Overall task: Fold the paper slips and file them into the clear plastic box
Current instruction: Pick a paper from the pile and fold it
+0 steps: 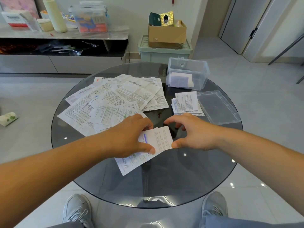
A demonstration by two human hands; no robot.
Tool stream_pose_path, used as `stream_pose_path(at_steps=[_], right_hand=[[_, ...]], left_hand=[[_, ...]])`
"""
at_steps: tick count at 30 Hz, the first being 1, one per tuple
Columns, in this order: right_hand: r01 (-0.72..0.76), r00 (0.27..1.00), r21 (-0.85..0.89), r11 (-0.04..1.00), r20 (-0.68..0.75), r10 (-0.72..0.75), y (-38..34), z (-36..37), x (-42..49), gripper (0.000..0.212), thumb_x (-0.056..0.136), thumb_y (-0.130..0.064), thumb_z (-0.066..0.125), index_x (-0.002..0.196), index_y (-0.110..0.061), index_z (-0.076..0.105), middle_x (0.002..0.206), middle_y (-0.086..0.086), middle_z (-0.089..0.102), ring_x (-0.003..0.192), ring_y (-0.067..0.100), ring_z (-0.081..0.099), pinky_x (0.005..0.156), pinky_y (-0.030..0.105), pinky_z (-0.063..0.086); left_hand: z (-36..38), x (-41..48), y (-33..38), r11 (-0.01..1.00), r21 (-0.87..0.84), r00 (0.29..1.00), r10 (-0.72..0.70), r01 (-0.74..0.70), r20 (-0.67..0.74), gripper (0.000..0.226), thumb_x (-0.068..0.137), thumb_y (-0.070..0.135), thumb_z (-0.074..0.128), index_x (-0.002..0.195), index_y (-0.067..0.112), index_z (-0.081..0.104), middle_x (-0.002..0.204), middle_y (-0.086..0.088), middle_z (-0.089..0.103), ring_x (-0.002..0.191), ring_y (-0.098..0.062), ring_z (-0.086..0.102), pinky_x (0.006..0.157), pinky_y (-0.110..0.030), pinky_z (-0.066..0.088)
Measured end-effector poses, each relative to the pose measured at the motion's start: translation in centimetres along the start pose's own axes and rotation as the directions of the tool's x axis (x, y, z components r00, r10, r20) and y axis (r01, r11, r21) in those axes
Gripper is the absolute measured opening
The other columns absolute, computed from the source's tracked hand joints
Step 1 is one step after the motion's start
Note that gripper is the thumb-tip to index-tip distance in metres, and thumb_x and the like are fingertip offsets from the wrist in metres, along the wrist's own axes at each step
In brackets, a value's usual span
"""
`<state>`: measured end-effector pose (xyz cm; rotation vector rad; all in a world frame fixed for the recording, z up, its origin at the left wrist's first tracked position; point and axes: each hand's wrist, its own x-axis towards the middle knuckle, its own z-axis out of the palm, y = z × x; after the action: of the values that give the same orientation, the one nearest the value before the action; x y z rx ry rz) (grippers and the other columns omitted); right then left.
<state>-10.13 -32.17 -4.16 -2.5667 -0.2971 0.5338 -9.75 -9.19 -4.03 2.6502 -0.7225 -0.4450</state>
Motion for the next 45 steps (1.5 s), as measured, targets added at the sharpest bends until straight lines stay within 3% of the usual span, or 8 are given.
stream_pose_path(at_steps=[7, 18, 23, 26, 29, 33, 39, 45], right_hand=[[0.007, 0.999, 0.176, 0.984, -0.04, 0.0, 0.1, -0.4, -0.9, 0.069, 0.081, -0.035, 0.082, 0.138, -0.042, 0.045, 0.119, -0.012, 0.051, 0.109, 0.005, 0.05, 0.082, 0.016, 0.042], [0.047, 0.997, 0.454, 0.89, -0.079, -0.012, 0.7, -0.7, -2.0, 0.038, 0.089, -0.005, 0.064, 0.115, -0.033, 0.066, 0.111, -0.006, 0.063, 0.104, 0.008, 0.06, 0.097, 0.027, 0.05], [0.146, 0.987, 0.463, 0.874, -0.133, -0.095, -0.3, -0.8, -2.5, 0.025, 0.09, -0.041, 0.07, 0.11, -0.026, 0.072, 0.107, -0.011, 0.07, 0.105, 0.007, 0.064, 0.092, 0.029, 0.055], [0.207, 0.969, 0.517, 0.831, -0.223, -0.103, -0.7, -0.9, -2.7, 0.048, 0.077, -0.054, 0.08, 0.11, -0.02, 0.072, 0.108, -0.007, 0.075, 0.103, 0.014, 0.07, 0.089, 0.032, 0.056], [0.255, 0.952, 0.577, 0.776, -0.288, -0.098, -1.3, -1.3, -3.0, 0.032, 0.079, -0.032, 0.076, 0.106, -0.016, 0.073, 0.102, -0.005, 0.077, 0.094, 0.012, 0.074, 0.082, 0.03, 0.058], [0.195, 0.977, 0.603, 0.774, -0.191, -0.098, -1.7, -2.2, -3.5, 0.015, 0.083, -0.016, 0.078, 0.096, -0.012, 0.072, 0.091, -0.001, 0.078, 0.084, 0.014, 0.075, 0.073, 0.028, 0.059], [0.097, 0.995, 0.372, 0.923, -0.016, -0.098, -2.4, -2.5, -3.3, 0.033, 0.071, -0.022, 0.09, 0.097, -0.02, 0.07, 0.088, -0.005, 0.076, 0.08, 0.01, 0.073, 0.07, 0.026, 0.059], [0.213, 0.876, -0.066, 0.975, -0.429, -0.22, -1.4, -0.9, -3.6, 0.039, 0.074, -0.056, 0.076, 0.105, -0.036, 0.063, 0.109, -0.021, 0.056, 0.109, 0.002, 0.047, 0.093, 0.023, 0.042]], left_hand=[[-0.2, -0.7, -0.5, 0.989, -0.145, 0.997, 0.03, -0.041, -0.078, 0.051, 0.082, 0.052, 0.074, 0.125, 0.035, 0.052, 0.117, 0.014, 0.049, 0.108, -0.003, 0.049, 0.094, -0.027, 0.049], [-0.4, -1.5, 1.1, 0.974, -0.158, 0.973, 0.135, -0.165, -0.184, 0.038, 0.083, 0.051, 0.073, 0.115, 0.036, 0.06, 0.106, 0.021, 0.055, 0.103, 0.002, 0.052, 0.085, -0.018, 0.048], [-0.9, -1.2, 2.1, 0.942, -0.282, 0.959, 0.102, -0.179, -0.265, 0.005, 0.094, 0.032, 0.066, 0.096, 0.03, 0.07, 0.088, 0.014, 0.067, 0.086, -0.004, 0.061, 0.071, -0.021, 0.052], [-1.9, -1.2, 2.9, 0.772, -0.618, 0.956, -0.048, -0.148, -0.289, 0.006, 0.094, 0.025, 0.068, 0.095, 0.019, 0.07, 0.091, 0.009, 0.074, 0.081, -0.009, 0.07, 0.07, -0.022, 0.059], [-2.8, -1.4, 3.6, 0.476, -0.876, 0.979, -0.132, -0.072, -0.152, 0.011, 0.094, 0.015, 0.065, 0.1, 0.005, 0.065, 0.097, -0.002, 0.077, 0.087, -0.02, 0.075, 0.072, -0.027, 0.06], [-3.7, -1.6, 3.1, 0.408, -0.913, 0.993, -0.102, -0.013, -0.06, 0.03, 0.08, 0.013, 0.075, 0.106, 0.004, 0.062, 0.099, -0.012, 0.076, 0.088, -0.027, 0.074, 0.067, -0.028, 0.059], [-3.5, -1.1, 3.7, 0.738, -0.674, 1.0, -0.029, 0.017, -0.007, 0.027, 0.084, 0.029, 0.078, 0.108, 0.024, 0.069, 0.087, -0.009, 0.076, 0.084, -0.021, 0.075, 0.081, -0.037, 0.061], [-2.3, -0.4, 2.7, 0.808, -0.56, 0.972, -0.232, 0.181, -0.021, 0.021, 0.087, 0.029, 0.077, 0.093, 0.014, 0.064, 0.076, 0.002, 0.076, 0.075, -0.014, 0.075, 0.074, -0.033, 0.062]])
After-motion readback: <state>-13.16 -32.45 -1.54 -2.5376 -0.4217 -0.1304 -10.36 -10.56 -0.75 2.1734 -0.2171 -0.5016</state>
